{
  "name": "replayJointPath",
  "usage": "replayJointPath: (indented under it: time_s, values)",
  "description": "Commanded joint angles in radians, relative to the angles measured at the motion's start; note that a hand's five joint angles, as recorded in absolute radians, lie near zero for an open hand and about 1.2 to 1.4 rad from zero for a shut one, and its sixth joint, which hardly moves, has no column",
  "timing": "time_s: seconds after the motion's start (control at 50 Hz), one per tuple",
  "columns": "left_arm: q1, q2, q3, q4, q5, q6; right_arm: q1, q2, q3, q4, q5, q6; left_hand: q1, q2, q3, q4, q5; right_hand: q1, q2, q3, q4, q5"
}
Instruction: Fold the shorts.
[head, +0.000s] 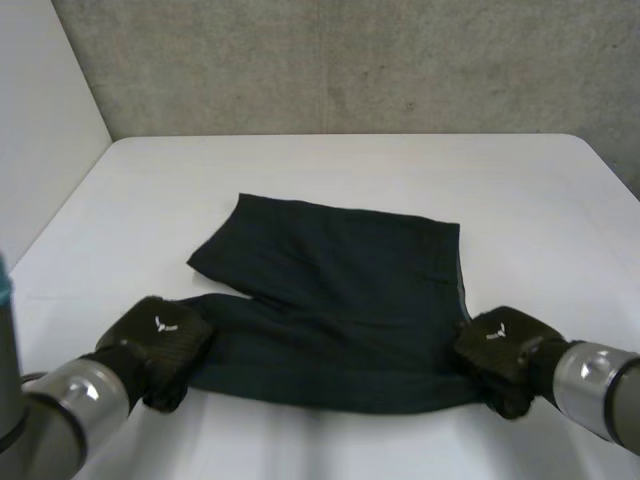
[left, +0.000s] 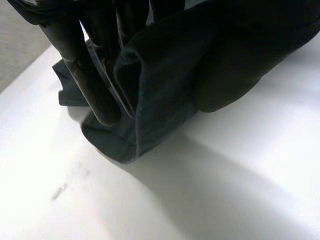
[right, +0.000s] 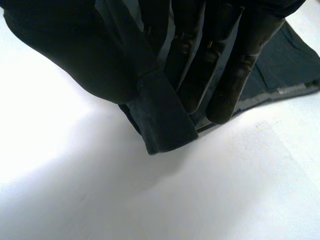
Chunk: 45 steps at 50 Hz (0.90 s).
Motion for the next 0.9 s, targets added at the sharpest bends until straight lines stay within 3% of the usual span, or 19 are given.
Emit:
replayJointPath:
  time_s: [0.02, 0.14, 0.28, 0.4, 0.56, 0.7, 0.72, 0.76, 0.78, 0.8, 0.84, 0.86, 0.9]
  values:
    - [-0.007, 0.107, -0.033, -0.210, 0.069, 0.006, -0.065, -0.109, 0.013, 0.270, 0.002, -0.195, 0.257, 0.201, 0.210, 0.198, 0.247, 0.407, 0.219, 0.215, 0.207, 0.190]
    - [0.013, 0.090, -0.007, -0.199, 0.101, 0.046, -0.133, -0.112, -0.016, 0.321, -0.030, -0.283, 0.257, 0.201, 0.210, 0.198, 0.247, 0.407, 0.219, 0.215, 0.207, 0.190]
    - [0.014, -0.146, 0.153, 0.083, 0.077, 0.166, -0.119, 0.079, -0.148, 0.140, -0.038, -0.134, 0.257, 0.201, 0.210, 0.198, 0.247, 0.407, 0.219, 0.215, 0.207, 0.190]
    - [0.004, -0.431, 0.458, 0.268, -0.013, 0.173, -0.062, 0.182, -0.318, 0.036, 0.049, -0.048, 0.257, 0.201, 0.210, 0.198, 0.247, 0.407, 0.219, 0.215, 0.207, 0.190]
    - [-0.047, -0.805, 0.917, 0.283, -0.104, 0.181, 0.027, 0.379, -0.501, -0.248, 0.145, -0.027, 0.257, 0.201, 0.210, 0.198, 0.247, 0.407, 0.219, 0.215, 0.207, 0.190]
    - [-0.059, -0.988, 1.118, 0.293, -0.089, 0.176, 0.060, 0.592, -0.614, -0.487, 0.215, -0.059, 0.237, 0.181, 0.190, 0.178, 0.228, 0.388, 0.200, 0.195, 0.187, 0.170]
    - [-0.064, -1.012, 1.135, 0.304, -0.077, 0.176, 0.065, 0.613, -0.627, -0.507, 0.227, -0.063, -0.199, -0.255, -0.246, -0.258, -0.209, 0.367, 0.180, 0.175, 0.167, 0.150]
    - [-0.068, -1.029, 1.146, 0.316, -0.060, 0.179, 0.068, 0.649, -0.648, -0.544, 0.263, -0.063, -0.592, -0.648, -0.639, -0.651, -0.602, 0.151, -0.036, -0.041, -0.049, -0.066]
    - [-0.071, -1.034, 1.148, 0.324, -0.057, 0.178, 0.071, 0.667, -0.662, -0.574, 0.301, -0.057, -0.759, -0.815, -0.806, -0.819, -0.769, -0.586, -0.773, -0.778, -0.786, -0.803]
    - [-0.078, -1.039, 1.146, 0.335, -0.054, 0.178, 0.074, 0.667, -0.662, -0.590, 0.318, -0.054, -0.964, -1.020, -1.011, -1.024, -0.974, -0.815, -1.002, -1.007, -1.015, -1.032]
    - [-0.087, -1.039, 1.137, 0.338, -0.058, 0.179, 0.080, 0.652, -0.650, -0.620, 0.341, -0.047, -0.964, -1.020, -1.011, -1.024, -0.974, -0.815, -1.002, -1.007, -1.015, -1.032]
    - [-0.096, -0.835, 0.892, 0.330, -0.172, 0.135, 0.068, 0.348, -0.412, -0.613, 0.290, 0.232, -0.961, -1.017, -1.008, -1.020, -0.971, -0.815, -1.002, -1.007, -1.015, -1.032]
    - [-0.091, -0.778, 0.805, 0.335, -0.147, 0.115, 0.068, 0.288, -0.330, -0.595, 0.277, 0.282, -0.961, -1.017, -1.008, -1.020, -0.971, -0.815, -1.002, -1.007, -1.015, -1.032]
